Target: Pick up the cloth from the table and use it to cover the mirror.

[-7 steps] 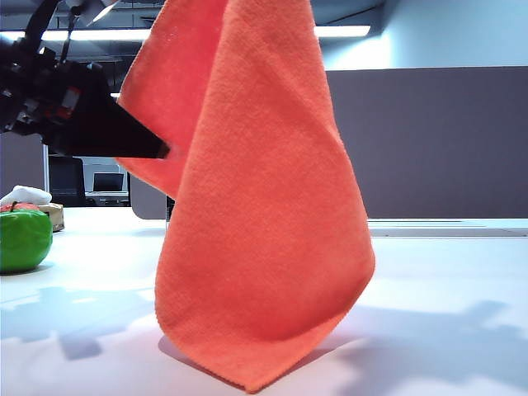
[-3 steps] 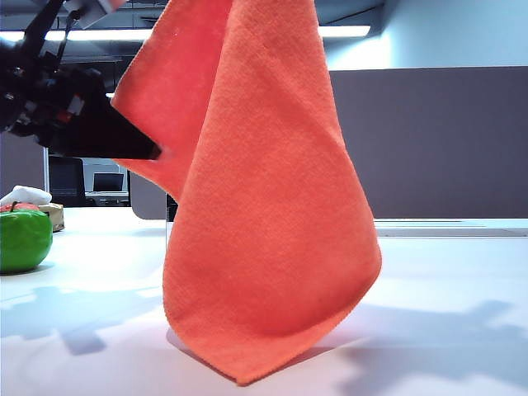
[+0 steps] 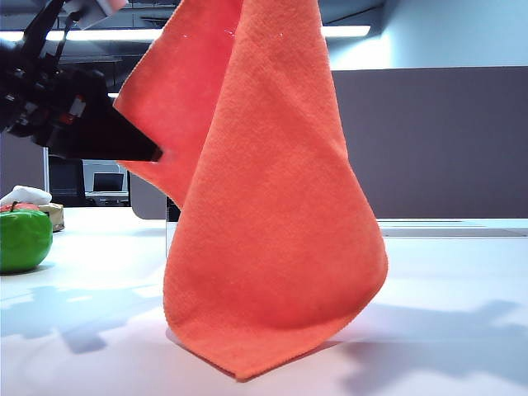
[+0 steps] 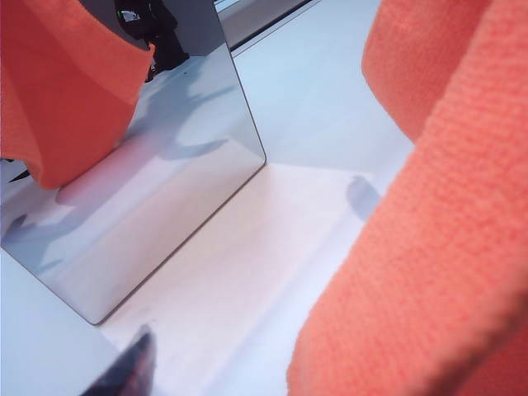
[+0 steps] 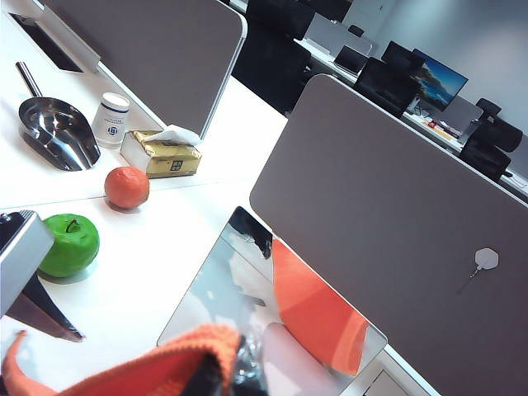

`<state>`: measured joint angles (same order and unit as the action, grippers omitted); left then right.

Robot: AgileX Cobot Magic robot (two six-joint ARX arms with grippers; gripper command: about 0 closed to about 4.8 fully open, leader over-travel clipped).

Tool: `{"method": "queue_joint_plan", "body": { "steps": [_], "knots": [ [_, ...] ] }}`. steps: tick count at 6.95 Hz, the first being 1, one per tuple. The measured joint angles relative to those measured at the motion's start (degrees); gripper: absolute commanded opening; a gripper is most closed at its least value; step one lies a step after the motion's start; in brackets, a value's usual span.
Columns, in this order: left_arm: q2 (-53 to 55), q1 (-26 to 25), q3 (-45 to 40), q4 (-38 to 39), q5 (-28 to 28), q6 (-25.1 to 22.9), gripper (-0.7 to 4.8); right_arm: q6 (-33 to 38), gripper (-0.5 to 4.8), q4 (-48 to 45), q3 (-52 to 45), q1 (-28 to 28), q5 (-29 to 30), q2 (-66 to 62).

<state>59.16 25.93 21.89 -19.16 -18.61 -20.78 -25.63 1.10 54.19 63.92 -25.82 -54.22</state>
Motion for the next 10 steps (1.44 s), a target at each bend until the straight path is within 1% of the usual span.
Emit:
{"method": "queue_joint_plan", "body": {
  "steps": [1,5,6,7,8,9,10],
  "knots": [
    [0.0,0.0,0.0,-0.3,0.0,0.0,2.46,0.0,-0.06,0.0,0.0,0.0,-1.9,0.0],
    [0.0,0.0,0.0,-0.3,0.9,0.0,2.41,0.0,-0.06,0.1,0.0,0.0,-3.2,0.0],
    [0.0,0.0,0.0,-0.4,1.9,0.1,2.41,0.0,-0.06,0.1,0.0,0.0,-4.1,0.0],
    [0.0,0.0,0.0,-1.9,4.2,2.1,2.41,0.0,-0.06,0.1,0.0,0.0,-4.2,0.0],
    [0.0,0.0,0.0,-3.1,4.3,2.5,2.39,0.0,-0.06,0.2,0.0,0.0,-5.4,0.0],
    [0.0,0.0,0.0,-3.9,4.3,2.5,2.37,0.0,-0.06,0.2,0.0,0.0,-5.5,0.0],
    [0.0,0.0,0.0,-4.2,4.3,2.6,1.53,0.0,-0.06,0.4,0.0,0.0,-5.5,0.0]
  ]
}}
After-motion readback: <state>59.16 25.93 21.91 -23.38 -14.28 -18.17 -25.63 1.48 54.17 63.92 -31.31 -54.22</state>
